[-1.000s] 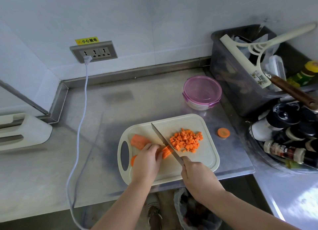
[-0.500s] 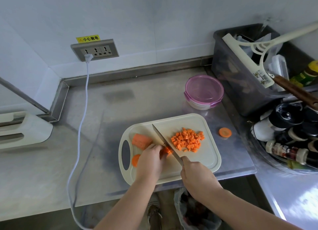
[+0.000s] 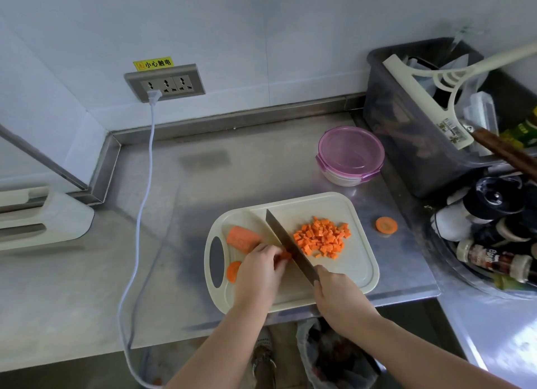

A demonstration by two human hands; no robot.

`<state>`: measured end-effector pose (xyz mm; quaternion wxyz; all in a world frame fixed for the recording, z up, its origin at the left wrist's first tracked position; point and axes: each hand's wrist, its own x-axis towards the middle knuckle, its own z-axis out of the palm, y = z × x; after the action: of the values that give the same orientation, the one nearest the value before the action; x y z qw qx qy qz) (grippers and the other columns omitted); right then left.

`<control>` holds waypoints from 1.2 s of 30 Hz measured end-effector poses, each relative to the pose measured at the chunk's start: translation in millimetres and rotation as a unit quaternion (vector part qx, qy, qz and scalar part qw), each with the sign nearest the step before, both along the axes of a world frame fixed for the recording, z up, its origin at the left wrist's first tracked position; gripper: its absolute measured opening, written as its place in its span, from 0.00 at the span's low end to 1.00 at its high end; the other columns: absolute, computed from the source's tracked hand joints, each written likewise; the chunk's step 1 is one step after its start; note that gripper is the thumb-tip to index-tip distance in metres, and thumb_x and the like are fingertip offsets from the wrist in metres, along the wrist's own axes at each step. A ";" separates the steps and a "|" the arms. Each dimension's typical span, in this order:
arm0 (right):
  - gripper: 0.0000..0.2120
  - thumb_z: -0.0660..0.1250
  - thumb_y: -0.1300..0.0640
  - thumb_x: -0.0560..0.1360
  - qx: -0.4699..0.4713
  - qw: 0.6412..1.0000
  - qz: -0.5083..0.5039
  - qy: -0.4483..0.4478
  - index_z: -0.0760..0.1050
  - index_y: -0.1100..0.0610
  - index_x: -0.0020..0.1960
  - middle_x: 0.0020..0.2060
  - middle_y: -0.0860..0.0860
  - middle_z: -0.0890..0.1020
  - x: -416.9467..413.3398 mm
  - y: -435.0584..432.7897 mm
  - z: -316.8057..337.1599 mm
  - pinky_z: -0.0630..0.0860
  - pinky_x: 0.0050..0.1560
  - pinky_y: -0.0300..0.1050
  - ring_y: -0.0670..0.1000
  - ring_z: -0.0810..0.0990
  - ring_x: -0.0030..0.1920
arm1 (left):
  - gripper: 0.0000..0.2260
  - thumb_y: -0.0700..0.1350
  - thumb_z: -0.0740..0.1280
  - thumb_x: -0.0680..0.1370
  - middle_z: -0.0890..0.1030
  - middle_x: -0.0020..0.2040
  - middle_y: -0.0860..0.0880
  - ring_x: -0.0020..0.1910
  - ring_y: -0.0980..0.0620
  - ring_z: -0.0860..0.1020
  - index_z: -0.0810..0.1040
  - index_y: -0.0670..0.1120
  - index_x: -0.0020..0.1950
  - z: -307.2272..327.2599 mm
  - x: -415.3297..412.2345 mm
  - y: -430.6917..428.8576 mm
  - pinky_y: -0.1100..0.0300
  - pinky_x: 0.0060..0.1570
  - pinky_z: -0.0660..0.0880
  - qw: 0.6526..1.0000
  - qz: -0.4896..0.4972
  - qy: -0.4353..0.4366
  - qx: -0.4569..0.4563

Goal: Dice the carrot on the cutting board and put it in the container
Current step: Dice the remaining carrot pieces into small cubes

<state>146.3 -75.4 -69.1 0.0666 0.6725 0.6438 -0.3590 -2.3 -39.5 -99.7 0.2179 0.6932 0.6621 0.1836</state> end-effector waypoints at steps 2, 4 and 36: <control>0.10 0.52 0.56 0.83 0.015 0.997 -0.054 0.045 0.70 0.55 0.60 0.47 0.52 0.79 4.7 0.2 0.4 0.78 0.47 0.44 0.50 0.79 0.45 | 0.09 0.48 0.69 0.76 0.82 0.50 0.53 0.47 0.56 0.79 0.82 0.48 0.54 1.4 -0.8 -0.6 0.69 0.43 0.72 1.000 -0.002 -0.008 0.003; 0.09 0.51 0.55 0.83 0.035 0.996 -0.066 0.055 0.69 0.53 0.56 0.44 0.51 0.78 7.7 0.8 2.5 0.77 0.45 0.45 0.50 0.78 0.42 | 0.09 0.49 0.69 0.76 0.82 0.50 0.53 0.47 0.57 0.79 0.82 0.48 0.54 3.4 -2.6 -1.5 0.70 0.43 0.72 1.000 0.001 -0.015 0.000; 0.17 0.58 0.61 0.81 0.040 0.998 0.030 -0.030 0.63 0.54 0.69 0.47 0.52 0.81 -13.7 -11.9 -2.2 0.82 0.46 0.48 0.52 0.82 0.45 | 0.06 0.48 0.65 0.77 0.82 0.49 0.51 0.47 0.52 0.80 0.80 0.48 0.51 13.2 1.1 -3.8 0.61 0.41 0.73 0.992 0.057 0.030 -0.105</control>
<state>132.6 -87.3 -71.3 0.0701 0.6656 0.6750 -0.3106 -1.2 -43.3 -86.5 0.2588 0.6327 0.7224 0.1040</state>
